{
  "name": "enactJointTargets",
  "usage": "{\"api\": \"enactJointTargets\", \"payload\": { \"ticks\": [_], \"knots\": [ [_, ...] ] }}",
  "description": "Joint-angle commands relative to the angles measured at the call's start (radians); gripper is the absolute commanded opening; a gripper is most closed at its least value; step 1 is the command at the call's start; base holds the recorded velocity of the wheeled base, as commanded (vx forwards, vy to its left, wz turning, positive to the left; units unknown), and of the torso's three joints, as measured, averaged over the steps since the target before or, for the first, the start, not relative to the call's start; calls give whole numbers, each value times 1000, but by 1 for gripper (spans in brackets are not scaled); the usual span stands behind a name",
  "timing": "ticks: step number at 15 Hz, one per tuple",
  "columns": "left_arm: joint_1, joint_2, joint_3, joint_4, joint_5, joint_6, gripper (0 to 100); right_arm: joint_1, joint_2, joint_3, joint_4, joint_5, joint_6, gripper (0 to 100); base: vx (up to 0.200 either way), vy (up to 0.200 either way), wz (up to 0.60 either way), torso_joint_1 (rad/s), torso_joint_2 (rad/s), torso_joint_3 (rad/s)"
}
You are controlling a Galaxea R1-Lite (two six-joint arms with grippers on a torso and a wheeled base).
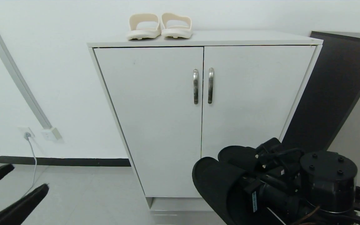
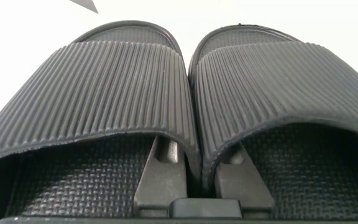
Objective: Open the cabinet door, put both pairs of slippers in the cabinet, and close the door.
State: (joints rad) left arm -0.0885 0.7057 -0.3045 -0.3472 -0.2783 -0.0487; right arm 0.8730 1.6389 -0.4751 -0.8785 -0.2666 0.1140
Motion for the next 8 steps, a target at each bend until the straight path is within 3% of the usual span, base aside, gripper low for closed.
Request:
{"api": "enactJointTargets", "payload": {
  "ticks": [1, 3, 4, 5, 8],
  "knots": [
    [-28, 377, -145, -190, -50, 47, 100, 0, 5, 6, -2, 0, 1, 0, 0, 0, 0, 0, 0, 0],
    [-117, 495, -226, -271, -52, 43, 100, 0, 1, 7, -4, 1, 1, 0, 0, 0, 0, 0, 0, 0],
    [-137, 523, -249, -279, -55, 43, 100, 1, -1, 7, -4, 1, 1, 0, 0, 0, 0, 0, 0, 0],
    [-203, 577, -298, -280, -55, 40, 100, 1, 1, 9, -10, 0, 1, 0, 0, 0, 0, 0, 0, 0],
    [-332, 652, -378, -280, -52, 18, 100, 6, 9, 7, -11, 13, 3, 0, 0, 0, 0, 0, 0, 0]
  ]
}}
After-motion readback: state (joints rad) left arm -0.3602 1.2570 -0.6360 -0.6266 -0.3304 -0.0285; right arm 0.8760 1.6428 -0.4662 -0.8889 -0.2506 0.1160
